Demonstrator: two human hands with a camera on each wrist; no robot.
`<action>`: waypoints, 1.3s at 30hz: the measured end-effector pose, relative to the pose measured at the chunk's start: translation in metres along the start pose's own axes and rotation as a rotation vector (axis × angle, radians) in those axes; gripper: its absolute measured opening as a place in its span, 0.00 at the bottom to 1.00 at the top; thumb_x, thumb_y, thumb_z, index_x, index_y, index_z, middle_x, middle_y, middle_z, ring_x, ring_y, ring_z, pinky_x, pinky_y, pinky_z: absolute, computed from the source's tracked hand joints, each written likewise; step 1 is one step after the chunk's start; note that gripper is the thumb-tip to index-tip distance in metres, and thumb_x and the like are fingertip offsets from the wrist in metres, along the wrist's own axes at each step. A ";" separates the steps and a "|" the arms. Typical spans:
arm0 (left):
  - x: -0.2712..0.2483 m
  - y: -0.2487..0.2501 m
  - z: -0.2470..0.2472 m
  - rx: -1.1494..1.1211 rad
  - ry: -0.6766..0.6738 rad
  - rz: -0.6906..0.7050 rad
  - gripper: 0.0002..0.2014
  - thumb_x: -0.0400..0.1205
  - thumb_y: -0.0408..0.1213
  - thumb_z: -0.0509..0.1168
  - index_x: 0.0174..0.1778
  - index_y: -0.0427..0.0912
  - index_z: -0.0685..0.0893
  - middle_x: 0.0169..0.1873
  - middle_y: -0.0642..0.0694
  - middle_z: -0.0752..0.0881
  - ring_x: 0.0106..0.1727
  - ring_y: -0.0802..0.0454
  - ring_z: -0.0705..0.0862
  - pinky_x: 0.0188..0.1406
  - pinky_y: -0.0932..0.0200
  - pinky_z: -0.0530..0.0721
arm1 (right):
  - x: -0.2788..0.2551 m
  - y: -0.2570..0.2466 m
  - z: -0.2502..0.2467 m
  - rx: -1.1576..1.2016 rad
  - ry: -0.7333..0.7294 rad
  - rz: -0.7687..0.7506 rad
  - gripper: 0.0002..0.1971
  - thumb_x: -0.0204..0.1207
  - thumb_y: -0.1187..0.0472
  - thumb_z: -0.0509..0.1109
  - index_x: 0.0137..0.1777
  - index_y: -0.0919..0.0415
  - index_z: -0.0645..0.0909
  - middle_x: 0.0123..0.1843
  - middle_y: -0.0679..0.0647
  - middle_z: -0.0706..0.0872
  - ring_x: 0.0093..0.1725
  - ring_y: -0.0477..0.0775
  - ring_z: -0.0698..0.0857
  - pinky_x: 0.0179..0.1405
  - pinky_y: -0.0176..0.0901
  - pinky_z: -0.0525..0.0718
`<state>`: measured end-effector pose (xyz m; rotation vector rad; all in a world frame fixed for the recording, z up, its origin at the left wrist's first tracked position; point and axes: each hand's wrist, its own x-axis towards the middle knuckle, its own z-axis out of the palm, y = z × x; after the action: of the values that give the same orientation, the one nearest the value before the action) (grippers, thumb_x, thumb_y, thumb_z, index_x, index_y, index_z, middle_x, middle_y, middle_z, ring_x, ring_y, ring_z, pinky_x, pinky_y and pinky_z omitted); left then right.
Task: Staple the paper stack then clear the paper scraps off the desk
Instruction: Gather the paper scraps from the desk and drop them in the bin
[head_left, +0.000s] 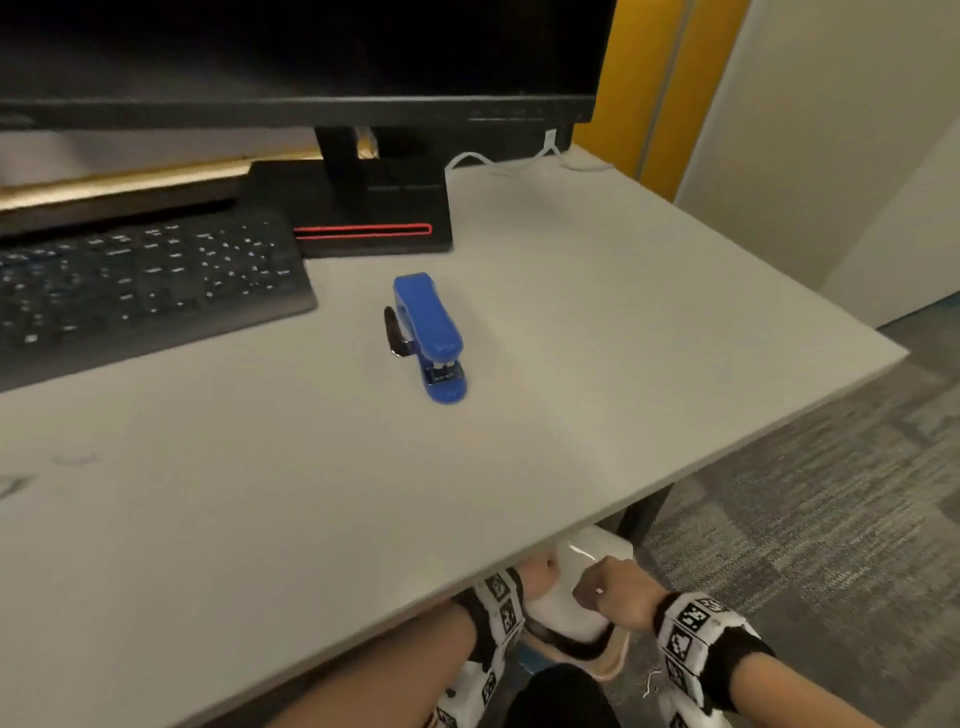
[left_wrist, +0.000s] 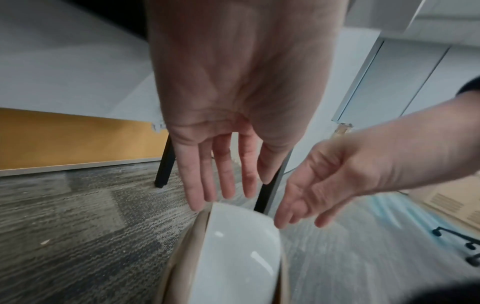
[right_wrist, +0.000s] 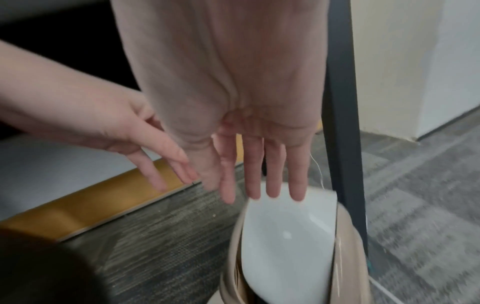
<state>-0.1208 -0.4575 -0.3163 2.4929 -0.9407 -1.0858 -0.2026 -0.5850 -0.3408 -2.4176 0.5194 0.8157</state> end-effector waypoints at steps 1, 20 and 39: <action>-0.017 0.002 -0.001 0.033 0.030 0.035 0.16 0.86 0.37 0.56 0.64 0.33 0.80 0.64 0.37 0.82 0.57 0.47 0.80 0.58 0.56 0.75 | -0.019 -0.009 -0.008 -0.027 -0.032 -0.005 0.09 0.77 0.59 0.65 0.41 0.46 0.86 0.52 0.48 0.85 0.57 0.47 0.82 0.49 0.29 0.75; -0.376 -0.098 -0.187 0.120 0.857 0.070 0.11 0.83 0.40 0.60 0.51 0.46 0.88 0.48 0.51 0.89 0.49 0.52 0.85 0.53 0.52 0.83 | -0.206 -0.341 -0.100 -0.328 0.228 -0.667 0.18 0.85 0.59 0.54 0.72 0.54 0.75 0.74 0.50 0.77 0.70 0.51 0.76 0.67 0.40 0.71; -0.328 -0.173 -0.201 0.278 0.287 -0.346 0.32 0.84 0.55 0.50 0.82 0.43 0.55 0.80 0.39 0.59 0.79 0.37 0.62 0.75 0.40 0.67 | -0.133 -0.412 -0.065 -0.641 0.243 -0.525 0.19 0.80 0.55 0.59 0.66 0.66 0.76 0.69 0.64 0.74 0.66 0.66 0.76 0.65 0.53 0.76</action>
<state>-0.0629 -0.1148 -0.0770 3.0188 -0.6284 -0.6867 -0.0649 -0.2753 -0.0636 -3.0451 -0.3584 0.5007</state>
